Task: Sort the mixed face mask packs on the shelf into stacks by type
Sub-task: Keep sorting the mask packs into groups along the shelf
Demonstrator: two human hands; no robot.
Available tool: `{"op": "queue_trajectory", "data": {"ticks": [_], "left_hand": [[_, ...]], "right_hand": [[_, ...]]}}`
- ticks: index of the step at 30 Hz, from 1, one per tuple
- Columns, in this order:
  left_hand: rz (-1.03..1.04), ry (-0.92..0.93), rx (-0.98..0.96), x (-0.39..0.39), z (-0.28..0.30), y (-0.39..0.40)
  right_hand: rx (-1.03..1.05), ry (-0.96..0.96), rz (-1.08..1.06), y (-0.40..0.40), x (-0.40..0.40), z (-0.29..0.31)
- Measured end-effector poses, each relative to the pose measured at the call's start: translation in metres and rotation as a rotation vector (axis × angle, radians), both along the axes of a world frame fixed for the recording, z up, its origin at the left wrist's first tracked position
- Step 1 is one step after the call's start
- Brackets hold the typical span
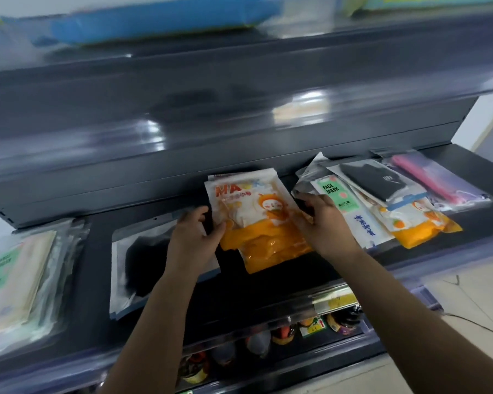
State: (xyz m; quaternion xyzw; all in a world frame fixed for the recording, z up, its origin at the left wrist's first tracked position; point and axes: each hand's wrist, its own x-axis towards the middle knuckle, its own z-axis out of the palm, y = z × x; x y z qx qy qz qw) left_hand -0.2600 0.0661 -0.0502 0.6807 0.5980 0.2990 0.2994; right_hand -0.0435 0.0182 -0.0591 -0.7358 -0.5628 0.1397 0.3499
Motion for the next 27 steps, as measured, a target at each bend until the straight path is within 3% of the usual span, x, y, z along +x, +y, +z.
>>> {"op": "queue_trajectory", "data": {"ticks": [7, 12, 17, 27], "left_hand": [[-0.101, 0.356, 0.274, 0.033, 0.020, -0.001], [-0.267, 0.465, 0.429, 0.090, 0.032, -0.015], [-0.312, 0.626, 0.424, 0.158, 0.026, -0.032], [-0.318, 0.664, 0.367, 0.294, 0.016, -0.072]], "right_hand": [[0.094, -0.256, 0.016, -0.012, 0.017, 0.016], [0.086, -0.527, 0.003, -0.022, 0.053, 0.022], [0.021, -0.670, -0.019, -0.037, 0.099, 0.023], [-0.062, -0.763, 0.013, -0.083, 0.229, 0.023]]}}
